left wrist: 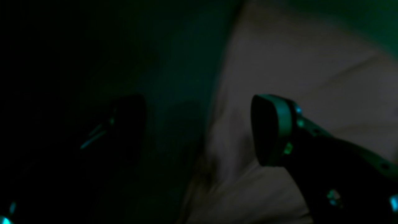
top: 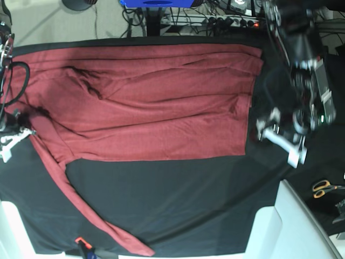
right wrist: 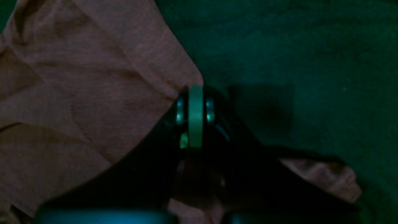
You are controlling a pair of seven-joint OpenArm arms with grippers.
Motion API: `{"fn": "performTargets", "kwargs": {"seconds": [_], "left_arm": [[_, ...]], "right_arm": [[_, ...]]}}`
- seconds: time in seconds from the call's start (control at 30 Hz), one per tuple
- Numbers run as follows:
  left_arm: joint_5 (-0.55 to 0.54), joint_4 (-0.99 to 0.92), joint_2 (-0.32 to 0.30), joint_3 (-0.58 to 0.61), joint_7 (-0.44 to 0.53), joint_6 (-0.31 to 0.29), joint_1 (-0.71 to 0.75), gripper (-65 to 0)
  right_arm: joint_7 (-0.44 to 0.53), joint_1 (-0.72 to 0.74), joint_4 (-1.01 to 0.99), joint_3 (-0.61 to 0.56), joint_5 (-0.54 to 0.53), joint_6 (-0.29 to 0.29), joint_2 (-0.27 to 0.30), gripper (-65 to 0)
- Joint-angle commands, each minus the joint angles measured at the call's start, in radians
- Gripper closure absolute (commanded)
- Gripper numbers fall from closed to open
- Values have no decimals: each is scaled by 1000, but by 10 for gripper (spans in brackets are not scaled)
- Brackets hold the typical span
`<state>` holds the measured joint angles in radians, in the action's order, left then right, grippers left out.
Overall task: Fold the T-shirt properly
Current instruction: 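Lower the left gripper onto the shirt's side edge and pinch it, then drag the pinched side edge with the left gripper along the shirt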
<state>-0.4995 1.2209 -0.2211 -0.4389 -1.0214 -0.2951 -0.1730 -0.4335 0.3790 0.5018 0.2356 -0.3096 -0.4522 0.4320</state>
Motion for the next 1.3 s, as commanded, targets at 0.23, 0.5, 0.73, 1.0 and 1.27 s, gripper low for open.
{"fn": "performTargets", "kwargs": {"seconds": [0.23,0.5,0.73,1.0,1.27], "left_arm": [[-1,-410,-37,-4,98,-2,-233,-510],[-11,-553,-31,199,220,-2,-277,-510],[-6,-585,-1,205,227,-2,-279,-505],[-3,-586,13,206,229,-3,-293,-173],[-3,-591,-8,208,292,-3,-296,0]], "right_arm": [[12,22,14,1,-6,0,23,0],[12,22,14,0,-6,0,23,0],[12,22,14,0,-6,0,24,0],[12,22,14,0,-6,0,26,0],[14,22,14,0,-6,0,23,0]]}}
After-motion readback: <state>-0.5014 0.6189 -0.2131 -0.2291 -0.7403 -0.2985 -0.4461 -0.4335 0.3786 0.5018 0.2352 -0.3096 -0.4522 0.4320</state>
